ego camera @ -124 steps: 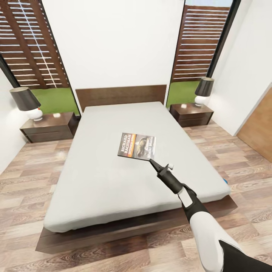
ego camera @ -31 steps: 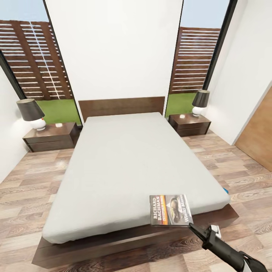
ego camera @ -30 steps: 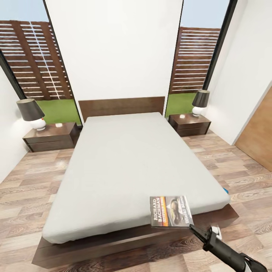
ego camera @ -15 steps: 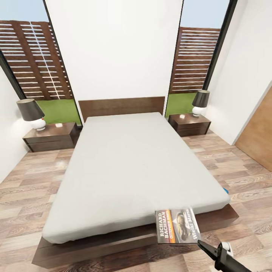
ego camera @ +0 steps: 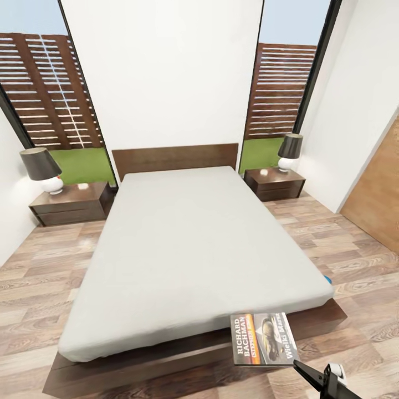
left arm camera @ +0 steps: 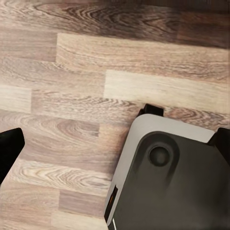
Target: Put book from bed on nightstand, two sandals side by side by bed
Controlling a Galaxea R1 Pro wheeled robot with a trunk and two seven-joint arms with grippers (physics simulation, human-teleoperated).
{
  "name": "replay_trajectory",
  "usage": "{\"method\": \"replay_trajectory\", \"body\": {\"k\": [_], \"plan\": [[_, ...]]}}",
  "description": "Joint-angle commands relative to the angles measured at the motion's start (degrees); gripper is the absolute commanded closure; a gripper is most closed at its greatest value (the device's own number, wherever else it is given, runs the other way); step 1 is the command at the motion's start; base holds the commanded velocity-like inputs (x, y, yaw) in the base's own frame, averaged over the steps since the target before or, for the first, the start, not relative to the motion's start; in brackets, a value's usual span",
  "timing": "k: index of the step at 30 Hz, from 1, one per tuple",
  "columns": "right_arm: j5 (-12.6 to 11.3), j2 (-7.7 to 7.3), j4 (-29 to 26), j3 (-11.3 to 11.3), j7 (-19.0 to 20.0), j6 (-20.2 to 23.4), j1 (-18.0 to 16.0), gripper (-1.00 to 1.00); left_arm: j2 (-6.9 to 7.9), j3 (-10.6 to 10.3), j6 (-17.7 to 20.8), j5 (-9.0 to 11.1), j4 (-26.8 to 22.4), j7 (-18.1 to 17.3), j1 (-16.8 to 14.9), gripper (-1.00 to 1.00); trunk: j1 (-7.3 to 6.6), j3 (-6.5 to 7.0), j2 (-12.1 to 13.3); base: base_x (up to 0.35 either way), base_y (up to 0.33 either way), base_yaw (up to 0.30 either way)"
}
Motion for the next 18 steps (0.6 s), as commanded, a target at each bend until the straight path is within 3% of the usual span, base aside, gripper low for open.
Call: {"method": "replay_trajectory", "body": {"k": [1,18], "plan": [[0.07,0.0,0.01,-0.12,0.21,0.58,-0.04,1.0,0.0,-0.48,-0.18,0.43,0.01,0.05,-0.04,-1.0,0.03,-0.03,-0.1,0.0,0.0,-0.107],[0.16,0.17,0.0,-0.09,0.21,0.15,0.02,1.0,0.0,-0.44,-0.06,0.43,0.03,-0.04,-0.04,-1.0,0.03,0.31,-0.1,0.0,0.0,-0.028]]}}
